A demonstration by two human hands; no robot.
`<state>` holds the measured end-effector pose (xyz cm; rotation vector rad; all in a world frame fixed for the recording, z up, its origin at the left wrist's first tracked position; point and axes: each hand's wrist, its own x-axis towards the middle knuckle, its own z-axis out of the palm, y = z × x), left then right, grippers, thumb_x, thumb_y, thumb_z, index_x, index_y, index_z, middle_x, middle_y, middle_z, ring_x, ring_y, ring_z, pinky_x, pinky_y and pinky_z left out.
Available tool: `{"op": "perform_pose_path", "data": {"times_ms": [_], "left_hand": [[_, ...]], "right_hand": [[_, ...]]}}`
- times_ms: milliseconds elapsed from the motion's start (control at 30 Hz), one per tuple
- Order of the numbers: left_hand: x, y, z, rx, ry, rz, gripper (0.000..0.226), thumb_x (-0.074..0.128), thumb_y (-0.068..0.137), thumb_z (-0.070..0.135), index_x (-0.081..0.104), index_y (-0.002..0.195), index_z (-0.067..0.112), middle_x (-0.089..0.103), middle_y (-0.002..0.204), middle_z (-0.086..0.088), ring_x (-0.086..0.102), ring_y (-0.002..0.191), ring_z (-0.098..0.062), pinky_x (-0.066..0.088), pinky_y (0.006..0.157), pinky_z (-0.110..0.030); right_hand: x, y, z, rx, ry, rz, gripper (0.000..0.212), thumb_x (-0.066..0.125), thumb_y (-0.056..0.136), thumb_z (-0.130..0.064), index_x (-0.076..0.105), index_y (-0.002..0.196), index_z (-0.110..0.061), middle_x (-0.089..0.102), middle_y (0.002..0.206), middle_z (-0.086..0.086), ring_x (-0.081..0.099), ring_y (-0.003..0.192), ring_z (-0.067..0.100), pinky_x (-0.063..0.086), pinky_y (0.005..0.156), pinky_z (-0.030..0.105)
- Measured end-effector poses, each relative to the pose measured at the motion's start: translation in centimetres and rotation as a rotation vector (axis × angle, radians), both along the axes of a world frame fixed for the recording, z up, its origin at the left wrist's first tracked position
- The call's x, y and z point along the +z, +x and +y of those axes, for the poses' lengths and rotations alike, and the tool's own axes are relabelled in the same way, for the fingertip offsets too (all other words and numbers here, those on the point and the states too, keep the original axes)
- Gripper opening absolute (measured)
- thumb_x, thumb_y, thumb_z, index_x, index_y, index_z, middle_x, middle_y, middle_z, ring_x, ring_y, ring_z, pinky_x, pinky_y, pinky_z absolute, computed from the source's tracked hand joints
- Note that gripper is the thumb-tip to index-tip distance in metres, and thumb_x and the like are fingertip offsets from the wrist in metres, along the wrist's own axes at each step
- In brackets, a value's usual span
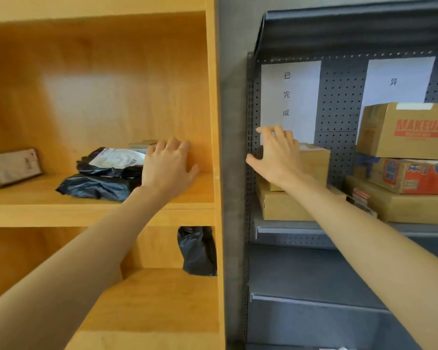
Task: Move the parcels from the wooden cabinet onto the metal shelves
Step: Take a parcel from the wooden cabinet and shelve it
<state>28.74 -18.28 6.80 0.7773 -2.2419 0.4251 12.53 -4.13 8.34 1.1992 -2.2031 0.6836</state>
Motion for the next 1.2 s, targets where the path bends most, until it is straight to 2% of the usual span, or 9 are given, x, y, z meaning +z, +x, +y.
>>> {"op": "perform_pose_path", "data": {"times_ms": [200, 400, 833, 1200], "left_hand": [[-1.7, 10.5, -3.1, 0.102, 0.039, -0.024, 0.050, 0.054, 0.090, 0.044, 0.052, 0.129, 0.012, 0.058, 0.122, -0.013, 0.052, 0.111, -0.034, 0.041, 0.090, -0.043], [-2.5, 16.7, -7.2, 0.177, 0.069, -0.010, 0.049, 0.054, 0.090, 0.045, 0.053, 0.127, 0.013, 0.059, 0.119, -0.011, 0.054, 0.107, -0.033, 0.041, 0.086, -0.041], [-2.4, 22.5, -21.7, 0.305, 0.096, -0.023, 0.052, 0.056, 0.089, 0.049, 0.051, 0.132, 0.019, 0.057, 0.127, -0.008, 0.052, 0.116, -0.031, 0.043, 0.094, -0.044], [-0.6, 25.9, -33.6, 0.424, 0.100, -0.020, 0.054, 0.059, 0.088, 0.044, 0.052, 0.131, 0.012, 0.053, 0.134, -0.012, 0.049, 0.119, -0.035, 0.040, 0.096, -0.047]], "right_hand": [[-1.2, 9.9, -4.3, 0.048, 0.060, 0.030, 0.062, 0.060, 0.089, -0.041, 0.037, 0.141, -0.015, 0.041, 0.139, 0.011, 0.038, 0.126, 0.032, 0.034, 0.102, 0.042], [-1.9, 15.4, -9.1, 0.119, 0.118, 0.070, 0.060, 0.059, 0.089, -0.041, 0.038, 0.139, -0.015, 0.042, 0.138, 0.008, 0.039, 0.125, 0.031, 0.034, 0.099, 0.039], [-3.4, 18.1, -25.9, 0.216, 0.122, -0.009, 0.060, 0.058, 0.089, -0.042, 0.038, 0.139, -0.016, 0.041, 0.138, 0.010, 0.037, 0.127, 0.031, 0.031, 0.102, 0.041], [-1.8, 21.4, -40.0, 0.374, 0.101, -0.045, 0.059, 0.060, 0.089, -0.036, 0.039, 0.139, -0.014, 0.042, 0.135, 0.009, 0.037, 0.125, 0.032, 0.032, 0.098, 0.038]]}}
